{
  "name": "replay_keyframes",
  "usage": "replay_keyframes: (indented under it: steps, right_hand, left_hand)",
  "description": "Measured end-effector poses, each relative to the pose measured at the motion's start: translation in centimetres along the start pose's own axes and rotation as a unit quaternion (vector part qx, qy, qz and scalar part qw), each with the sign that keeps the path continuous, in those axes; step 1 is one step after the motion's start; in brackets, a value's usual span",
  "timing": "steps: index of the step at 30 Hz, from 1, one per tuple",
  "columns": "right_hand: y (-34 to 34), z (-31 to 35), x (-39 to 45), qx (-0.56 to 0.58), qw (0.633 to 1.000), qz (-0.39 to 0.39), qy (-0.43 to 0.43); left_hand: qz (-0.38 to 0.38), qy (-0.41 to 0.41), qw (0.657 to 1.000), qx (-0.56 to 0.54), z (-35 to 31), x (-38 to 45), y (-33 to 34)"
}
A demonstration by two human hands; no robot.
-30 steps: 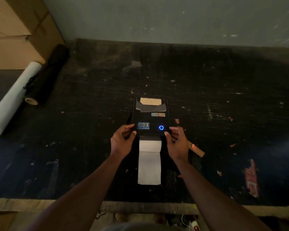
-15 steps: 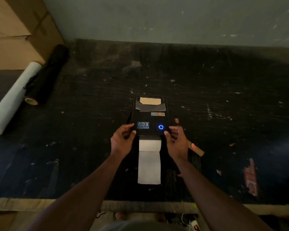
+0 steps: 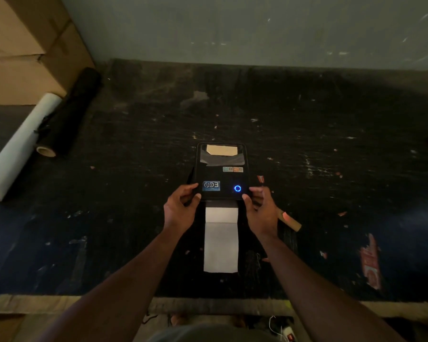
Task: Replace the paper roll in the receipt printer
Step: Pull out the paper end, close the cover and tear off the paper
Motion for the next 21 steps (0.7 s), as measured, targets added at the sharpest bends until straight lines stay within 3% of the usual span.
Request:
replay_keyframes:
  steps: [21]
  right_hand:
    - [-0.06,0.09,0.13,0.01,1.0,0.008,0.014]
  left_hand:
    - [0.007,-0.021,1.0,0.008,0.34,0.22,0.14]
Point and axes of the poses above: each hand's wrist, its own x-axis towards the middle knuckle, its own y-axis out of the palm, z = x × y, the point moved 3 cm from there along x, towards the middle knuckle, and after that the axes turned 3 degrees about -y, right-handed, at the moved point
